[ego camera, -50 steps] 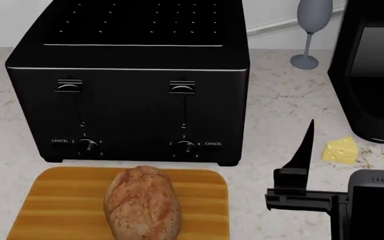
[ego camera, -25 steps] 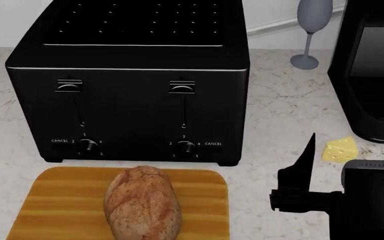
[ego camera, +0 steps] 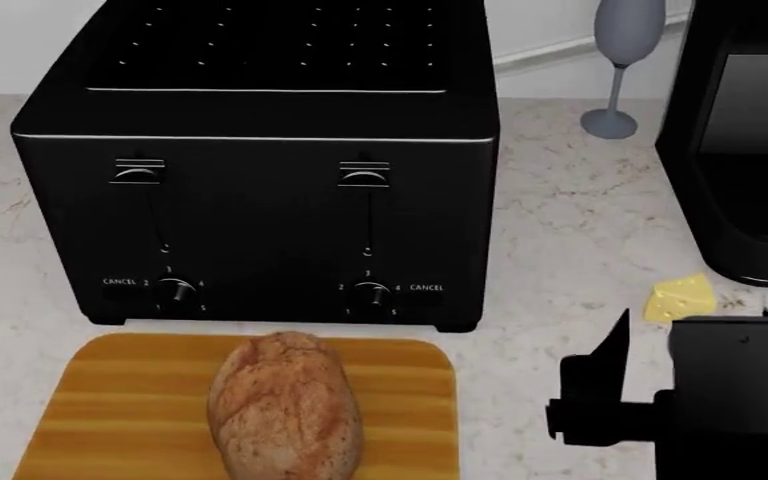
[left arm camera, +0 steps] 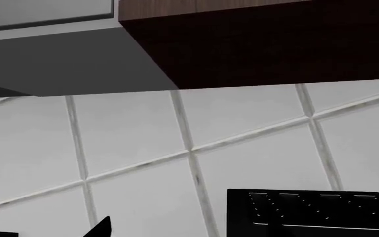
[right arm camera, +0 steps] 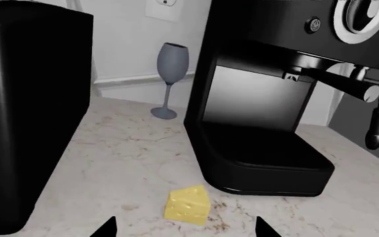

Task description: Pick up the wedge of cheese and place it on the slice of bread to prepare a simple cheese on bread dish.

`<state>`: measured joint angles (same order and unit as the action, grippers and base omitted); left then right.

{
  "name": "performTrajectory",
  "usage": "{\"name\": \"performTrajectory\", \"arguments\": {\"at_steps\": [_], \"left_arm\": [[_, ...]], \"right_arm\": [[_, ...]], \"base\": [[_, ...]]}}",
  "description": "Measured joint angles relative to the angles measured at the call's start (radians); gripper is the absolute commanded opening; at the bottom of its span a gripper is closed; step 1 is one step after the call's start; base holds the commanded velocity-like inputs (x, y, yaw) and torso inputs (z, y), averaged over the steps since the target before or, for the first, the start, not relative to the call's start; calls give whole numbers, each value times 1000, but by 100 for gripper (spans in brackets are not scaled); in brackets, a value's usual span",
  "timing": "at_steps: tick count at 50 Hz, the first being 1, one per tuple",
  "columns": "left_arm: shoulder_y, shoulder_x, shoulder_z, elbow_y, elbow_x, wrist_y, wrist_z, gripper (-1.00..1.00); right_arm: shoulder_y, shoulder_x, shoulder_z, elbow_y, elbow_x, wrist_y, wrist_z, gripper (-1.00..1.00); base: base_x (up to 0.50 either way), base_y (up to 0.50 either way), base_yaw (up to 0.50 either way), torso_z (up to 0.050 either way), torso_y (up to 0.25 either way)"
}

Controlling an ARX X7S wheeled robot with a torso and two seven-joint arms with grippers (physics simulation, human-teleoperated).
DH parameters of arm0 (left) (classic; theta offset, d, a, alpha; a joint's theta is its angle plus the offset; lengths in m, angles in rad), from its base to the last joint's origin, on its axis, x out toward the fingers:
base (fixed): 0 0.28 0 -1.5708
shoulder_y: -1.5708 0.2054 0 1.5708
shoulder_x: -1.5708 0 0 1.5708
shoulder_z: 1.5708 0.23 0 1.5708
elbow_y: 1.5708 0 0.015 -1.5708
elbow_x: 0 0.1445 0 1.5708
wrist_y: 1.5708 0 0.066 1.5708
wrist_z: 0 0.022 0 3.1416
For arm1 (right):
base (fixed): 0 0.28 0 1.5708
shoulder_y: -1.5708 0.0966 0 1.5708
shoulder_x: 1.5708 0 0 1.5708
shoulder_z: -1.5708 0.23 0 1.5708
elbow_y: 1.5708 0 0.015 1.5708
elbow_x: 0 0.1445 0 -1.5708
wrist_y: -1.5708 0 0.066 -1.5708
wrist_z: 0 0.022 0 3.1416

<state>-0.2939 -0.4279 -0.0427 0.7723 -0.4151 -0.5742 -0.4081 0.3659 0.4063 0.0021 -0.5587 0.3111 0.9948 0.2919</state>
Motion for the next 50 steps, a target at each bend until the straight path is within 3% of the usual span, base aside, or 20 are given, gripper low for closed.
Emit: {"name": "performTrajectory", "arguments": {"at_steps": [29,50], "left_arm": [[-5,-1,-16,-3,-38,-9,-5,100],[-2,-1,-26,-4,-54,-2,-10,100]], "right_arm": [[42,-11,11,32,45,93,-4,100],[136,-3,-15,189,54,101,-42,100]], "base": [[0,0,0,0,0],[0,0,0,0,0]]}}
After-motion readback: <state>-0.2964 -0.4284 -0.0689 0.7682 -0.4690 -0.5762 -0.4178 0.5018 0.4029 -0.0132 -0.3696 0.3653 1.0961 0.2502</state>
